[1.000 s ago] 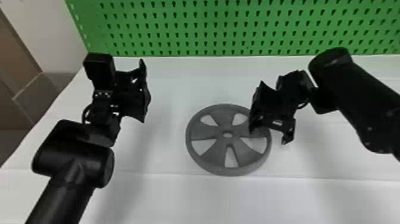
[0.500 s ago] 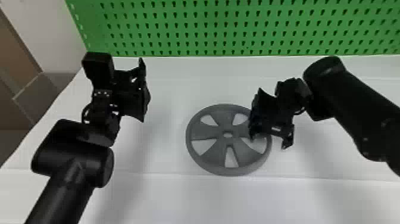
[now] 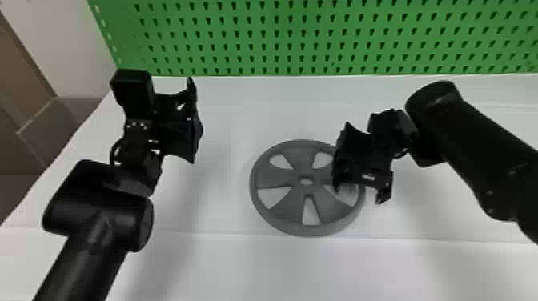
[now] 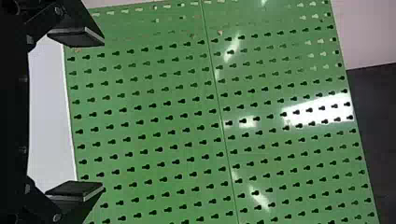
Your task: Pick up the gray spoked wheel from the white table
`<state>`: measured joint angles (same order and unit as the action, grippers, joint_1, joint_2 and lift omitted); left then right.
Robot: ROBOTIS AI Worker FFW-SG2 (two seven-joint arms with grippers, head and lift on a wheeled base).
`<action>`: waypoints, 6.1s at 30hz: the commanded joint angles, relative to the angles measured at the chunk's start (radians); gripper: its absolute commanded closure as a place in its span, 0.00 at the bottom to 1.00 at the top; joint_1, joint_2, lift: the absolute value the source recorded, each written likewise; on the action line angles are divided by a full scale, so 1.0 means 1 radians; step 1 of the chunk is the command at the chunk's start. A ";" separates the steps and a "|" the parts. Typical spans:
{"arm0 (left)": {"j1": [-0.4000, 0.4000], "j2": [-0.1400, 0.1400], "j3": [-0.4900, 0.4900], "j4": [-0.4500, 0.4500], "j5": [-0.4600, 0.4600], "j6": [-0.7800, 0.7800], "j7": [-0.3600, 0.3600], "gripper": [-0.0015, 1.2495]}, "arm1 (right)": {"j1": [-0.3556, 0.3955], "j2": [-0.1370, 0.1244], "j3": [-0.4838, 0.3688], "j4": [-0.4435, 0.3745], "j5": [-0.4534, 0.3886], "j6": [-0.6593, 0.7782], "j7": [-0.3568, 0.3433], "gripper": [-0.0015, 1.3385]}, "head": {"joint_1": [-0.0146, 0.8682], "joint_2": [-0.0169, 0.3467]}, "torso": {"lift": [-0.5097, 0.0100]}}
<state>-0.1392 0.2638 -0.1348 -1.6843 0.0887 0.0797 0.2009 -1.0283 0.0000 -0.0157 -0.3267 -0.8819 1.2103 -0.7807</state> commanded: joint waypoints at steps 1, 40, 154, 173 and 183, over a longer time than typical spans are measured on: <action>0.000 0.000 -0.002 0.000 -0.003 0.000 0.000 0.15 | -0.001 0.001 0.005 0.000 0.000 0.000 0.000 0.24 | 0.90 0.34 | 0.81; -0.028 0.000 -0.074 0.043 0.036 -0.028 0.064 0.15 | -0.015 0.001 0.106 -0.020 -0.011 -0.002 0.012 0.66 | 0.90 0.34 | 0.81; 0.078 -0.074 0.027 -0.005 0.051 -0.080 0.051 0.15 | 0.702 -0.025 0.034 -1.092 0.784 -1.100 0.732 0.95 | 0.90 0.35 | 0.81; 0.087 -0.087 0.050 -0.005 0.054 -0.086 0.040 0.15 | 0.731 -0.025 0.042 -1.081 0.778 -1.184 0.716 0.94 | 0.90 0.34 | 0.81; 0.087 -0.097 0.058 -0.005 0.042 -0.081 0.040 0.15 | 0.744 -0.023 0.037 -1.083 0.773 -1.192 0.716 0.94 | 0.90 0.35 | 0.81</action>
<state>-0.0521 0.1717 -0.0803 -1.6889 0.1391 -0.0049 0.2408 -0.2890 -0.0239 0.0236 -1.4092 -0.1086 0.0222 -0.0644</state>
